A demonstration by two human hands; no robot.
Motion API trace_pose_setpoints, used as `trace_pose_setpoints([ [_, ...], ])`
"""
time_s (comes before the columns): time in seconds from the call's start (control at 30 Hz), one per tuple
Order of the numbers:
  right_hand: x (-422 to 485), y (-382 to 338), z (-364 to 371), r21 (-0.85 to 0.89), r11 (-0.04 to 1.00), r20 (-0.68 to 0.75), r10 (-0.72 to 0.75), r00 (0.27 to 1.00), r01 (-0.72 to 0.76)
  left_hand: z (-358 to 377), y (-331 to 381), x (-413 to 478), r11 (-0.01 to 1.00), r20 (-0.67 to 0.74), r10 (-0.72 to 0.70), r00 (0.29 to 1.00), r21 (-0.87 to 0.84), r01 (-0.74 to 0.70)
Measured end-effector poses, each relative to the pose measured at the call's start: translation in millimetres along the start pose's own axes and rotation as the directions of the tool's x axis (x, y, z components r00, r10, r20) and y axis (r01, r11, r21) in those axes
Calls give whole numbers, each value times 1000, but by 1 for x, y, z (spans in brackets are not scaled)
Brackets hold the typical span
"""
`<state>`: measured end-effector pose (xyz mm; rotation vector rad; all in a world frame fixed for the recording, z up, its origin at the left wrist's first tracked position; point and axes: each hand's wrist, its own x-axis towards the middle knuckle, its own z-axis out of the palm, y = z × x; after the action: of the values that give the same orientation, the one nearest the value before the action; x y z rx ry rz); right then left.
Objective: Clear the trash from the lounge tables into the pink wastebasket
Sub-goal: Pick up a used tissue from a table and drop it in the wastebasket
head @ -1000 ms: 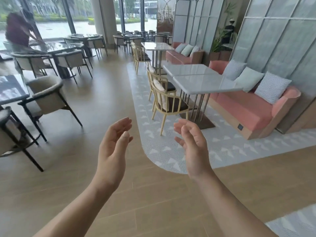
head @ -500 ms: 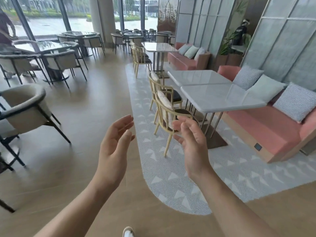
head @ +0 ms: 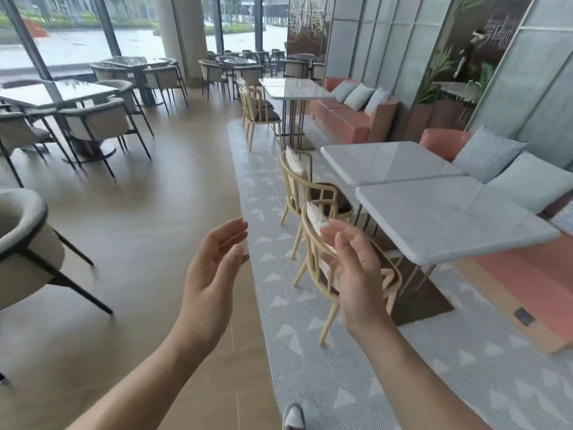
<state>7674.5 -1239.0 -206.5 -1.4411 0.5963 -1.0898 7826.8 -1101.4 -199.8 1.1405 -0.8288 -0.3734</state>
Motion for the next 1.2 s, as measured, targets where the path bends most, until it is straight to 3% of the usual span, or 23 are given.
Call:
trace_pose_setpoints([
  [0.23, 209, 84, 38, 14, 1000, -4, -9, 1000, 9, 12, -105, 202, 999, 13, 9, 1000, 41, -10],
  [0.47, 421, 118, 85, 37, 999, 40, -28, 999, 26, 18, -166, 402, 999, -25, 21, 999, 41, -20],
  [0.9, 746, 255, 228, -7, 999, -19, -31, 999, 31, -52, -328, 745, 1000, 0, 9, 1000, -16, -9],
  [1.2, 952, 307, 319, -22, 999, -91, -40, 995, 38, -92, -392, 984, 1000, 90, 6, 996, -31, -3],
])
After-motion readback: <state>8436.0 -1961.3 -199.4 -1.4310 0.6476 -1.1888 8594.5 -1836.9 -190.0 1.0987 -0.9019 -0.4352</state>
